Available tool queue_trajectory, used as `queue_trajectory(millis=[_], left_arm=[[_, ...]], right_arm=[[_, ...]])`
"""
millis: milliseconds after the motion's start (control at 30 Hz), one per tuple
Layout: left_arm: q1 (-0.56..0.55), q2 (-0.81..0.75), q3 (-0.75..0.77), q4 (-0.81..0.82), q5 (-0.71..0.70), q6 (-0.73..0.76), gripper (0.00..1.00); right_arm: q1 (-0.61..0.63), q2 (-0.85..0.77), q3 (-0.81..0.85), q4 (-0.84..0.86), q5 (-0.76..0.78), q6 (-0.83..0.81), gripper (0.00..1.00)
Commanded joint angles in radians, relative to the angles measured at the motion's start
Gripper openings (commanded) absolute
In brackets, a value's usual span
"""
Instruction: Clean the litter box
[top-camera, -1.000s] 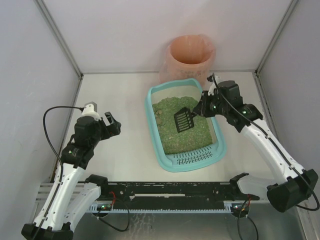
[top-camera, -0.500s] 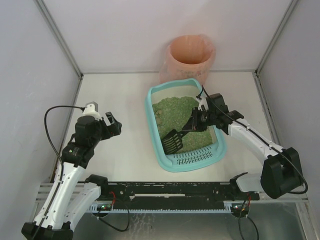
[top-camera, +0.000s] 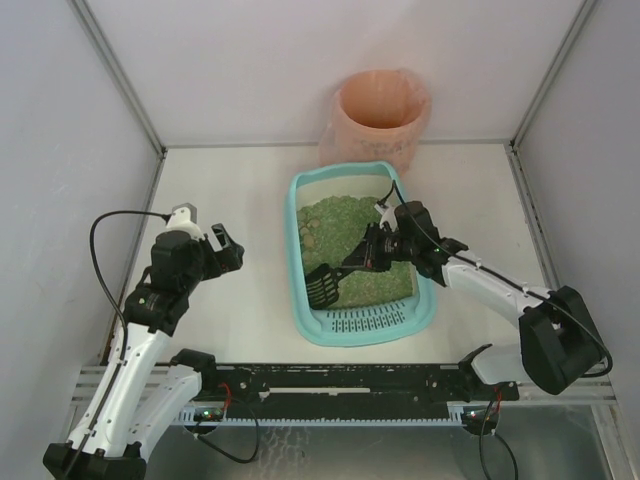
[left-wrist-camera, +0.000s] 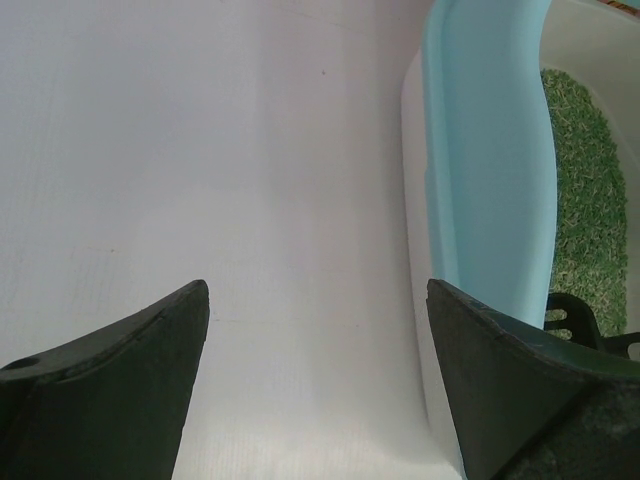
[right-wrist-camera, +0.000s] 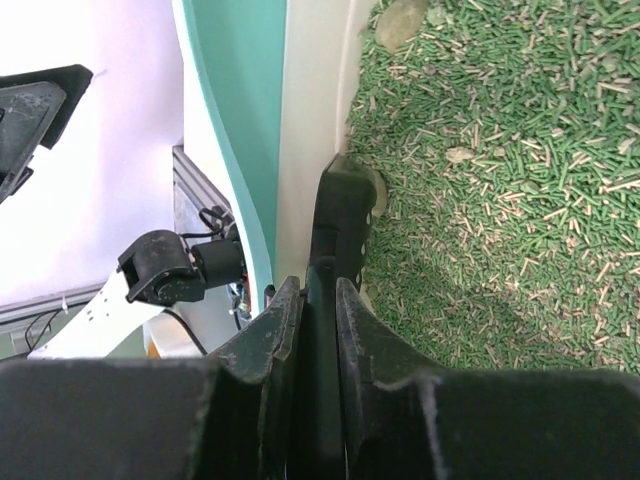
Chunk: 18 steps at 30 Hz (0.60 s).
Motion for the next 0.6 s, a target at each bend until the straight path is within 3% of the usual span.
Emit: queue_trajectory(millis=[0, 300, 400, 567], left_arm=[[0.008, 0.001, -0.006, 0.041, 0.005, -0.008, 0.93], [0.006, 0.007, -0.005, 0.044, 0.009, -0.008, 0.93], [0.007, 0.005, -0.006, 0.043, 0.009, -0.008, 0.93], [0.008, 0.002, -0.006, 0.044, 0.008, -0.008, 0.93]], right_arm=[[0.093, 0.014, 0.001, 0.135, -0.060, 0.110, 0.00], [0.224, 0.084, 0.002, 0.264, -0.038, 0.193, 0.00], [0.217, 0.057, 0.019, 0.176, 0.042, 0.151, 0.00], [0.196, -0.046, 0.123, -0.077, 0.355, -0.002, 0.00]])
